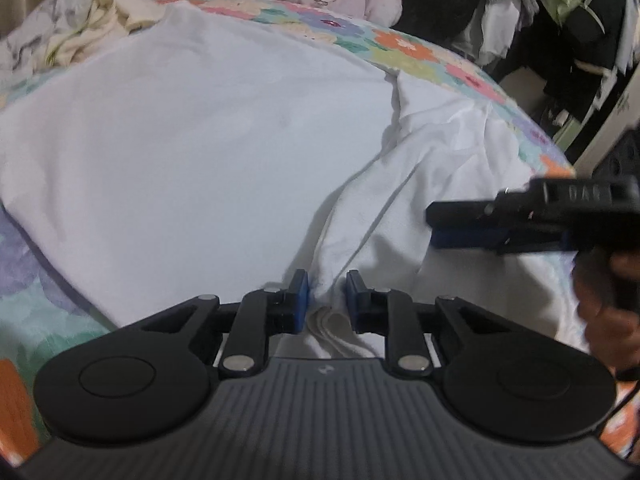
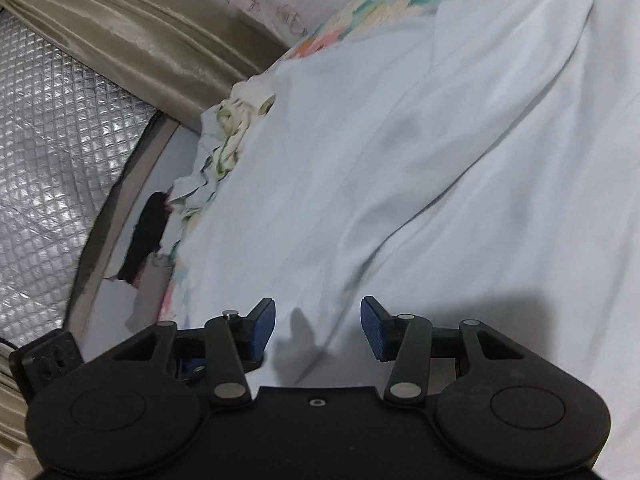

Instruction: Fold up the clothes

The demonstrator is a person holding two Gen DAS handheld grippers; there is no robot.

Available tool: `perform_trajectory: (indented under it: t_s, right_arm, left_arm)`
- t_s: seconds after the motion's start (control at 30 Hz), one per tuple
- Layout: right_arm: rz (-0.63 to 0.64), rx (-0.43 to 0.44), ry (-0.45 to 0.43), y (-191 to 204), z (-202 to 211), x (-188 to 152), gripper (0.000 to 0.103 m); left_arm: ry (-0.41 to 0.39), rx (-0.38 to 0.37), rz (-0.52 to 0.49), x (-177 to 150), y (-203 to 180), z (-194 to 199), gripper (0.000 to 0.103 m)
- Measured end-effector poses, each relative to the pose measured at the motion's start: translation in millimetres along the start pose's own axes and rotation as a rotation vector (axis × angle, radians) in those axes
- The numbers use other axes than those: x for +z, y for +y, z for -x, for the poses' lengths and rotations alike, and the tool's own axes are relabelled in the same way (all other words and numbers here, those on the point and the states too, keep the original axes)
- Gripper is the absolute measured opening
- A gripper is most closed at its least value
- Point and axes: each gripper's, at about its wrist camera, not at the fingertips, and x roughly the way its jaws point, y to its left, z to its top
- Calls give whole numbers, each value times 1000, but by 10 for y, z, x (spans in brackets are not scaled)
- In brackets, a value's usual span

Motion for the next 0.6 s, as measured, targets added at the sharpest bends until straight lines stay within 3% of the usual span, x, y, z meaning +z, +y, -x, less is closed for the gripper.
perform_trajectory:
  t_s: [0.13, 0.27, 0.37, 0.5, 0.6]
  right_arm:
    - [218, -56, -60, 409, -24, -194, 53]
    - [485, -164, -26, 797, -209, -447, 53]
    - [553, -235, 2, 798, -384, -547, 51]
    - [595, -322, -20, 817, -354, -611, 1]
    - [438, -264, -44, 711, -161, -552, 1]
  left_arm:
    - [-15, 35, 68, 21, 135, 35, 32]
    - [11, 2, 89, 0, 249, -13, 32]
    - [36, -17, 79, -33, 247, -58, 32]
    - [51, 12, 47, -33, 195, -113, 32]
    - [65, 24, 47, -25, 194, -141, 32]
